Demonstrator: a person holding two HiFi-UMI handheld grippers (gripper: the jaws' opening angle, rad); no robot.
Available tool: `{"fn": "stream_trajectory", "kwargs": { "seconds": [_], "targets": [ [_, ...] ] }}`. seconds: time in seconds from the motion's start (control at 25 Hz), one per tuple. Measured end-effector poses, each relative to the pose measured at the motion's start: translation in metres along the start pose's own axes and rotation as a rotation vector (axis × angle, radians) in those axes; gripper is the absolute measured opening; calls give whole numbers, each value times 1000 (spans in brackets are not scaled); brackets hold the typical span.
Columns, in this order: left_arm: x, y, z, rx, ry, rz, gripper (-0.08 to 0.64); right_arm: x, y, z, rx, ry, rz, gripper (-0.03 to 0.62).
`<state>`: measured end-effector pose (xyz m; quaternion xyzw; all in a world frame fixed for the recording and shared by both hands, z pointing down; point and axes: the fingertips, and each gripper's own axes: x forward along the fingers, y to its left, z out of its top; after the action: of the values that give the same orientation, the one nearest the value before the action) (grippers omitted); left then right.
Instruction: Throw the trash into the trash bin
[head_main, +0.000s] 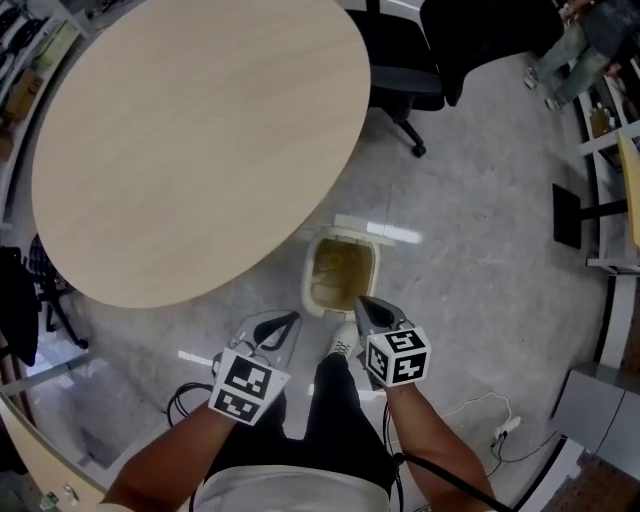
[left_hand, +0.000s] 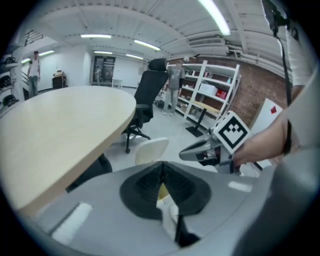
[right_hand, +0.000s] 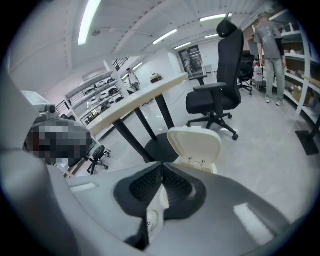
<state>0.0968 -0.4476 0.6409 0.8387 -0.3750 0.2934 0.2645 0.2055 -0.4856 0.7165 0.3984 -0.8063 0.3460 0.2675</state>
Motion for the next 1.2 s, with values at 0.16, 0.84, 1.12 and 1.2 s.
{"fn": "stream_trajectory", "kwargs": {
  "seconds": [0.16,0.84,1.12,1.2],
  "targets": [
    [-27,-8,24,30,-44,-42,9,-45,21,32,-10,-87,-8,3],
    [-142,-42,106,175,-291,-201,9,-205,134,112,-67,-439,-113,2],
    [-159,-53,126,200,-347,-219,9,-231,152,118,-117,-485,-118,2],
    [-164,-57,134,218,-370,-203,9,-236,155,120,-156,-491,-107,2]
  ]
}}
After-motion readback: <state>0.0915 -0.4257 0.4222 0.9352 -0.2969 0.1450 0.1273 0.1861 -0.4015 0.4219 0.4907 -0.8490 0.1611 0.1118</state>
